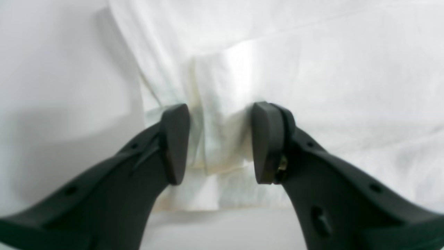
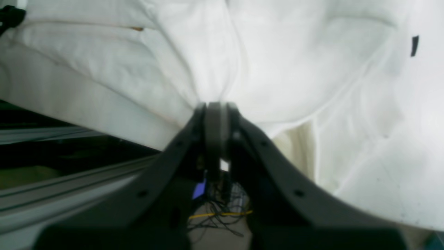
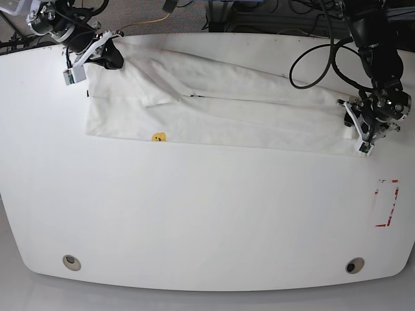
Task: Fold the T-shirt properly
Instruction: 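Pull the folded shirt edge with both grippers to straighten it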
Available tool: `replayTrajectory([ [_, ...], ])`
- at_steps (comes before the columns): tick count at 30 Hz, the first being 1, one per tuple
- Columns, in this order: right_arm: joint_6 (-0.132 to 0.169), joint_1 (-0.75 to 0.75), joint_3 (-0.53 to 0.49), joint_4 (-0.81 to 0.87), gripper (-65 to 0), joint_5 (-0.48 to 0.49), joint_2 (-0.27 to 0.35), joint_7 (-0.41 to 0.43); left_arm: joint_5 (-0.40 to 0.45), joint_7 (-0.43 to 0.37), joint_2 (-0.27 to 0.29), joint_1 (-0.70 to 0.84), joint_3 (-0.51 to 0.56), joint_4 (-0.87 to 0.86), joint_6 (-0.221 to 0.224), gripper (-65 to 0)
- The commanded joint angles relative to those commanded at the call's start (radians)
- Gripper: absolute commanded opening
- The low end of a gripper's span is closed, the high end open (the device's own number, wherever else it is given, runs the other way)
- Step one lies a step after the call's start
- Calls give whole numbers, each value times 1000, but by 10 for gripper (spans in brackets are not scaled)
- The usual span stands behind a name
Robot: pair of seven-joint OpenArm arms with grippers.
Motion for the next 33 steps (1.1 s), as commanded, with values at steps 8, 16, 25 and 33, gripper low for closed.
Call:
replayTrajectory([
  [8, 9, 14, 5, 12, -197, -38, -3, 3, -6, 0, 0, -5, 0, 3, 0, -372],
  [16, 9, 129, -2, 6, -168, 103, -9, 2, -6, 0, 3, -32, -61, 3, 0, -371],
  [25, 0, 327, -201, -227, -487, -31, 0, 2, -6, 2, 2, -26, -92, 0, 0, -371],
  [33, 6, 436, -284, -345, -517, -325, -11, 5, -6, 2, 5, 25, -144, 3, 0, -371],
])
